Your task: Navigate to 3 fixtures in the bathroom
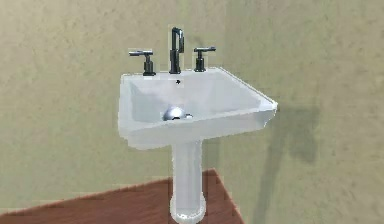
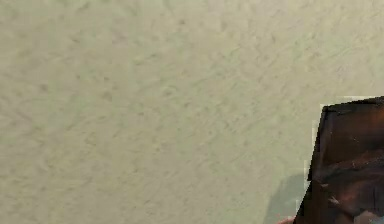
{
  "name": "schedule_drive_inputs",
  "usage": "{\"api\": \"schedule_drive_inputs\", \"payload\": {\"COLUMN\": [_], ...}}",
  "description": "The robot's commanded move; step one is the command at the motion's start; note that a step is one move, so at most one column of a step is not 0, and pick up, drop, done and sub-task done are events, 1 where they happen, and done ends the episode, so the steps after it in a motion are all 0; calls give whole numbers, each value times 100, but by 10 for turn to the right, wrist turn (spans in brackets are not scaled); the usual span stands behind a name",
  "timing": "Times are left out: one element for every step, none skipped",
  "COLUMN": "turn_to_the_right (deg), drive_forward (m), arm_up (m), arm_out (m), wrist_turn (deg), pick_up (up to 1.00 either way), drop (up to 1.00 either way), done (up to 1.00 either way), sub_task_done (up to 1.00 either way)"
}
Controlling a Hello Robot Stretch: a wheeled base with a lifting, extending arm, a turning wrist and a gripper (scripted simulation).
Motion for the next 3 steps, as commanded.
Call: {"api": "schedule_drive_inputs", "payload": {"turn_to_the_right": [-450, -450, -150], "drive_forward": [0, 0, 0], "arm_up": [0, 0, 0], "arm_out": [0, 0, 0], "wrist_turn": [0, 0, 0], "pick_up": [0, 0, 0], "drop": [0, 0, 0], "done": [0, 0, 0], "sub_task_done": [0, 0, 0]}}
